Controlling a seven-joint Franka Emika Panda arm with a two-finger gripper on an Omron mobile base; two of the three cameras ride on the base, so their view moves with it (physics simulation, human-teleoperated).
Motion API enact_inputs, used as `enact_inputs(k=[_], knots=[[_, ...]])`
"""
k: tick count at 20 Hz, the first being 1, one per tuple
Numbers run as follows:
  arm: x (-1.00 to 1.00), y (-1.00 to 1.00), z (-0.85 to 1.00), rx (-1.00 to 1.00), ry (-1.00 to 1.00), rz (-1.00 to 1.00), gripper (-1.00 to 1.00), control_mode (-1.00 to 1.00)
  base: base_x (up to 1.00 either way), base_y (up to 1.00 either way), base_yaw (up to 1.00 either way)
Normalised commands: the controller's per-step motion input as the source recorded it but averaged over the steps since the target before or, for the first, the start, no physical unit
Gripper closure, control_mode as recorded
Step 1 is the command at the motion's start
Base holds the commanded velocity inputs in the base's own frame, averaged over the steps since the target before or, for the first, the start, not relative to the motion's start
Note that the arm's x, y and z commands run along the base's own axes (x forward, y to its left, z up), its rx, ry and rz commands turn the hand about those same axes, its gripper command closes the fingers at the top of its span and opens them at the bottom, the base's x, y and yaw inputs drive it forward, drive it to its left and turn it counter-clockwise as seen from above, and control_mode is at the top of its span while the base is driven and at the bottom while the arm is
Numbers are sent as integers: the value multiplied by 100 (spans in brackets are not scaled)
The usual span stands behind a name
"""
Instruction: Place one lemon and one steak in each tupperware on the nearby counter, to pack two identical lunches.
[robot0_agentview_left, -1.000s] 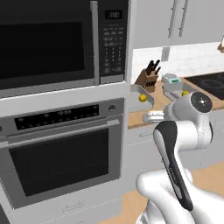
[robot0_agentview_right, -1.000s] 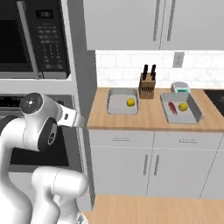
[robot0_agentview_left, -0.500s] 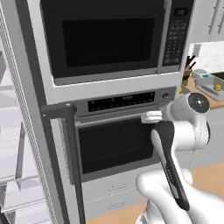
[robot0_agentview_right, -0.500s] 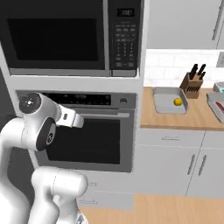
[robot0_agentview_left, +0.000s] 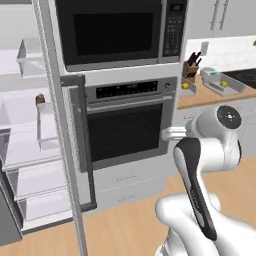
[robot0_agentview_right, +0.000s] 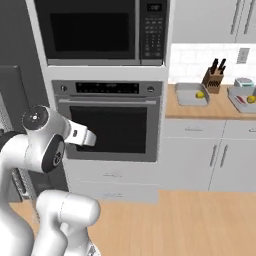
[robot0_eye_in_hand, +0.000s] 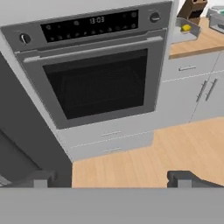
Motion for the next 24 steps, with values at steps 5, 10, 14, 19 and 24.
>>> enact_inputs(k=[5, 10, 14, 19, 24], knots=[[0, 0, 0, 0, 0, 0, -100, 100, -93, 80, 0], [0, 0, 0, 0, 0, 0, -100, 100, -60, 100, 0], [0, 0, 0, 0, 0, 0, -100, 100, -29, 100, 0], [0, 0, 0, 0, 0, 0, -100, 100, -1, 88, -3], [0, 0, 0, 0, 0, 0, -100, 100, 22, 49, -15]])
